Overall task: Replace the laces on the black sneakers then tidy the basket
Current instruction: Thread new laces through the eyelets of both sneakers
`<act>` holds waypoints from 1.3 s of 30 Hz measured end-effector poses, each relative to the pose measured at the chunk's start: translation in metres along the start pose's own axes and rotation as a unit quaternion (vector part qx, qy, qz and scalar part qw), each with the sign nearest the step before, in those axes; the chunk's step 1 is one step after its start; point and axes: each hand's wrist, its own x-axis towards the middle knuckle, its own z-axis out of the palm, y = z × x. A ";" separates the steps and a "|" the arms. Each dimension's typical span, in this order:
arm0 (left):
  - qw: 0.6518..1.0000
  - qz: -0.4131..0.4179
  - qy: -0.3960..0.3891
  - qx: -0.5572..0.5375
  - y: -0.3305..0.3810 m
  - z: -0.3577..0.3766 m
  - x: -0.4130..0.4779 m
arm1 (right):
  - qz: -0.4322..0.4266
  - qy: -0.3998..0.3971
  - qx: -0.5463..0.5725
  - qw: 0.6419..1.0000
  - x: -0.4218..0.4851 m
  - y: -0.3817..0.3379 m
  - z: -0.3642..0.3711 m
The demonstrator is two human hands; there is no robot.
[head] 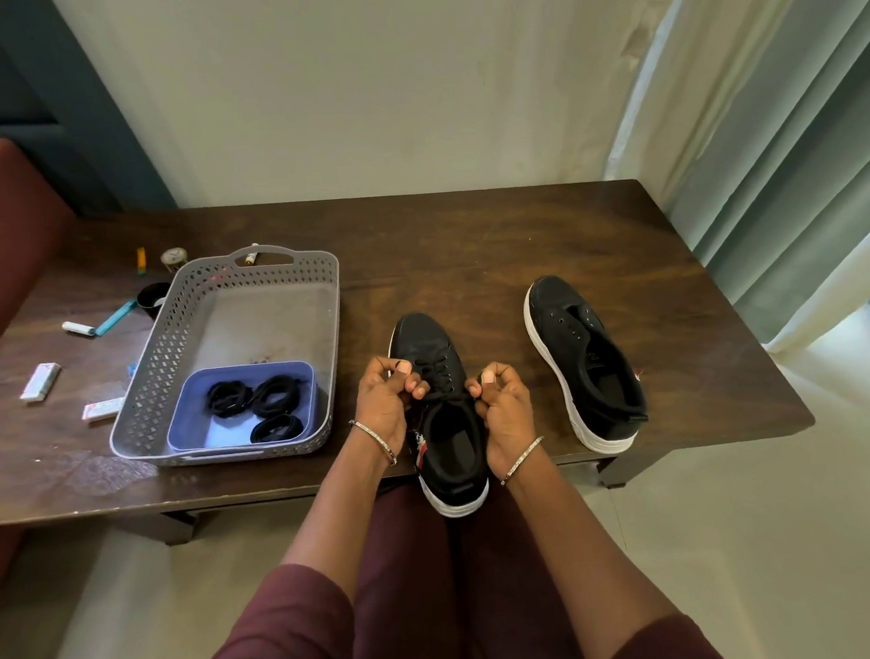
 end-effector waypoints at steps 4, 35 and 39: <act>1.000 0.000 0.001 0.016 -0.003 -0.004 0.001 | -0.003 0.016 0.013 1.000 -0.003 -0.001 0.001; 0.775 0.211 0.049 0.593 -0.013 -0.011 -0.053 | -0.145 0.019 -0.418 0.896 -0.051 0.028 -0.019; 0.752 0.216 0.092 0.616 -0.010 0.000 -0.048 | -0.147 0.062 -0.434 0.887 -0.048 0.023 -0.006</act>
